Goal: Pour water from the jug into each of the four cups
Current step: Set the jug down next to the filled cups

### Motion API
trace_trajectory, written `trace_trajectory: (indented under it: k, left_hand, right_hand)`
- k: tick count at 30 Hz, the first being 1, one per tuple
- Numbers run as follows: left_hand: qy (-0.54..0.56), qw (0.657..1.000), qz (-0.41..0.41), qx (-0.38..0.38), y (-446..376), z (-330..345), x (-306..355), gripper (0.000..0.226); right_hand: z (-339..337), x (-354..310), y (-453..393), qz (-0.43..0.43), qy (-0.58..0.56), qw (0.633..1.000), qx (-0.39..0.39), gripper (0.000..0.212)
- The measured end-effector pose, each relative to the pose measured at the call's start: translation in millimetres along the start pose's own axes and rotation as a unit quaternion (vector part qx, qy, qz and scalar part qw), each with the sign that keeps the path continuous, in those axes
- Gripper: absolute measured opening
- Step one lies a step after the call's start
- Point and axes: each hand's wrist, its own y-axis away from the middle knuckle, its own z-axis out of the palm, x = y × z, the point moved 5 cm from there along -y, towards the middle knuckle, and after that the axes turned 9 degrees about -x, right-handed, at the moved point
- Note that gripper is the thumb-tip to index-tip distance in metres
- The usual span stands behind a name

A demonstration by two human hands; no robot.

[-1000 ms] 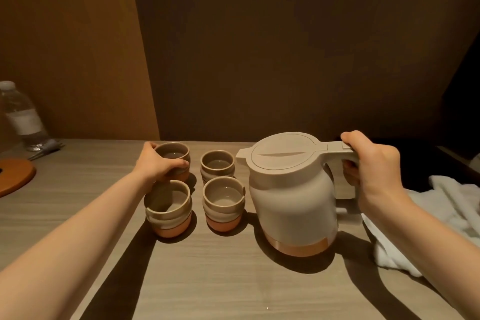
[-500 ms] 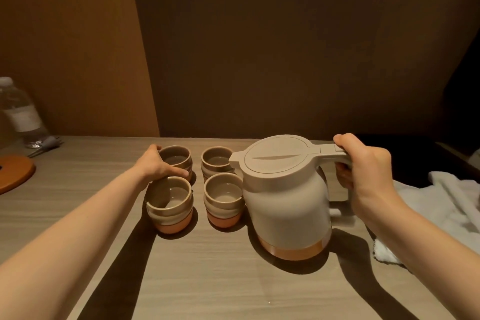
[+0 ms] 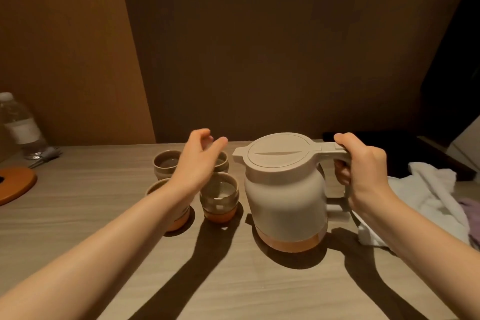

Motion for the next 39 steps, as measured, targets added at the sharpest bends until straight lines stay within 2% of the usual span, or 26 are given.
trace_trajectory:
  k: [2,5,7,10,12,15,16,19,24,34,37,39]
  left_hand:
    - [0.071,0.994,-0.058,-0.063,15,21,0,0.057]
    - [0.218,0.957,-0.142,-0.130,31,48,-6,0.069]
    - [0.266,0.936,-0.167,-0.157,39,61,-9,0.075]
    - [0.305,0.924,-0.163,-0.164,47,73,-14,0.075]
    - [0.310,0.926,-0.145,-0.156,50,77,-14,0.072]
    - [0.289,0.934,-0.140,-0.157,53,86,-13,0.098]
    - [0.281,0.938,-0.138,-0.150,52,90,-12,0.097]
    - [0.275,0.945,-0.133,-0.114,47,98,-10,0.077]
    - [0.252,0.955,-0.132,-0.081,32,106,-6,0.092]
    - [0.228,0.964,-0.130,-0.051,11,120,-15,0.095]
    - [0.222,0.966,-0.124,-0.054,7,122,-16,0.091]
    - [0.219,0.966,-0.127,-0.054,6,123,-16,0.090]
  right_hand:
    - [-3,1,2,0.004,-0.008,1.000,0.001,0.036]
    - [-8,5,3,0.005,-0.013,1.000,0.007,0.035]
    - [-10,9,3,0.006,-0.014,1.000,0.008,0.033]
    - [-12,17,1,0.008,-0.030,0.999,0.008,0.034]
    - [-12,25,-2,0.011,-0.040,0.999,0.014,0.035]
    - [-10,36,-11,0.018,-0.054,0.998,0.021,0.035]
    - [-10,39,-16,0.017,-0.056,0.998,0.022,0.034]
    - [-8,46,-29,0.018,-0.046,0.999,0.023,0.034]
    - [1,55,-53,0.027,-0.063,0.998,0.013,0.031]
    - [4,86,-90,0.052,-0.080,0.995,-0.018,0.032]
    - [4,91,-93,0.066,-0.042,0.997,-0.016,0.042]
    - [2,88,-92,0.075,0.050,0.996,0.015,0.058]
